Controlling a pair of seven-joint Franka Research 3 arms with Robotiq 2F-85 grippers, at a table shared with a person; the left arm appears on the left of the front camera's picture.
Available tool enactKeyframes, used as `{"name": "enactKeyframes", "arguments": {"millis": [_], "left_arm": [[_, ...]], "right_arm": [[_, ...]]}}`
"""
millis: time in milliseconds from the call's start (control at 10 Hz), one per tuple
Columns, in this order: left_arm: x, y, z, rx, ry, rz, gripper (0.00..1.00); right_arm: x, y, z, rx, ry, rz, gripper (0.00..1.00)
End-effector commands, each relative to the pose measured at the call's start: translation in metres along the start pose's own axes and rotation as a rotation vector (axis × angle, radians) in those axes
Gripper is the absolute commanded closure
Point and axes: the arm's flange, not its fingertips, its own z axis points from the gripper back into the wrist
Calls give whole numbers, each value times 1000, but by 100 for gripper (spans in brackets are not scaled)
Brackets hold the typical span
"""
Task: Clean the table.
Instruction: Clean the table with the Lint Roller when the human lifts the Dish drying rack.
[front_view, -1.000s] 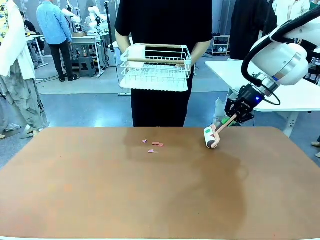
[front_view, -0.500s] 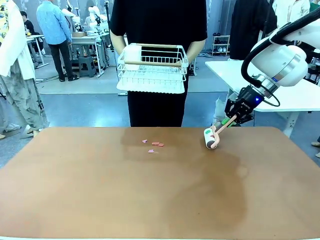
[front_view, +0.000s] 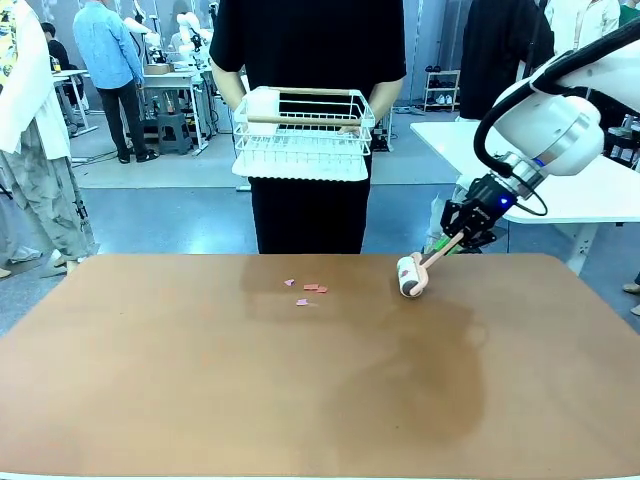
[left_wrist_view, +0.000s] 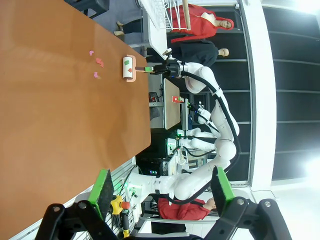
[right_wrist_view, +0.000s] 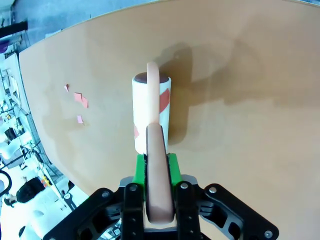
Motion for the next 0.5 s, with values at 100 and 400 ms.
{"name": "enactKeyframes", "arguments": {"millis": [100, 400], "left_arm": [[-2, -1, 2, -5, -3, -4, 0], [-2, -1, 2, -5, -3, -4, 0]], "right_arm": [[21, 12, -59, -85, 64, -9, 79], [18, 36, -103, -118, 126, 29, 79]]}}
